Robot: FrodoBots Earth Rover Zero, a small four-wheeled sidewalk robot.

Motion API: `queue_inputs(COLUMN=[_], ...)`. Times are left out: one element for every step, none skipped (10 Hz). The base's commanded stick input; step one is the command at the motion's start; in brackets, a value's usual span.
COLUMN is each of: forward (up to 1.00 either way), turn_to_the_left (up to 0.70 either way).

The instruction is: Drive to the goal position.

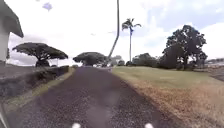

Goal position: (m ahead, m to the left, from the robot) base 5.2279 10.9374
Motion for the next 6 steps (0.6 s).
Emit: queue_inputs(forward=[0.0, 0.0, 0.0, 0.0, 0.0, 0.0], turn_to_the_left=[-0.7, -0.7, -0.7, -0.7, -0.7, -0.7])
